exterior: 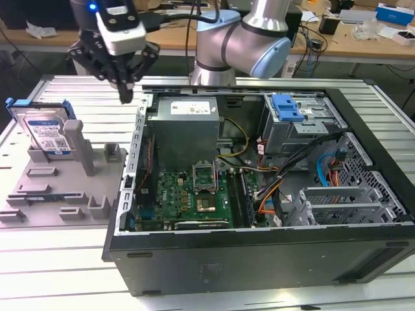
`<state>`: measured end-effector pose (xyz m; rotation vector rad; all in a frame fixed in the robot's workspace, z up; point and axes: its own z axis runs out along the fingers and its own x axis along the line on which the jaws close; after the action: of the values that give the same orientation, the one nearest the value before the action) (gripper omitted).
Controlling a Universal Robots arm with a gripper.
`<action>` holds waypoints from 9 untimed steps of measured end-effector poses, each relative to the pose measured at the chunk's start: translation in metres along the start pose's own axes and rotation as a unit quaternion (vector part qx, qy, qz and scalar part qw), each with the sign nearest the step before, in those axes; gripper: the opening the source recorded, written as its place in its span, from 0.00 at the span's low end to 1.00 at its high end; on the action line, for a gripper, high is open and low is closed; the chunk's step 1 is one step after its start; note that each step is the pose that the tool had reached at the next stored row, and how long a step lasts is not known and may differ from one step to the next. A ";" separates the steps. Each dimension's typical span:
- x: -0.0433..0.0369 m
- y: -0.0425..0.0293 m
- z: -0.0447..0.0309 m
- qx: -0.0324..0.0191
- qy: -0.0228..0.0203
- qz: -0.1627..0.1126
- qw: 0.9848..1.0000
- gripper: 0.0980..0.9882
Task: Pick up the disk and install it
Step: 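Reach for the disk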
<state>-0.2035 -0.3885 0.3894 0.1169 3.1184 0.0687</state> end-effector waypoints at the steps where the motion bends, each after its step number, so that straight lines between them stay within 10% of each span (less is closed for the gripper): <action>1: 0.0041 0.0004 0.0002 0.000 0.000 0.000 1.000 0.01; 9: 0.0522 0.0075 0.0045 0.000 0.004 0.000 1.000 0.01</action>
<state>-0.2549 -0.3769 0.3843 0.1177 3.1263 0.0683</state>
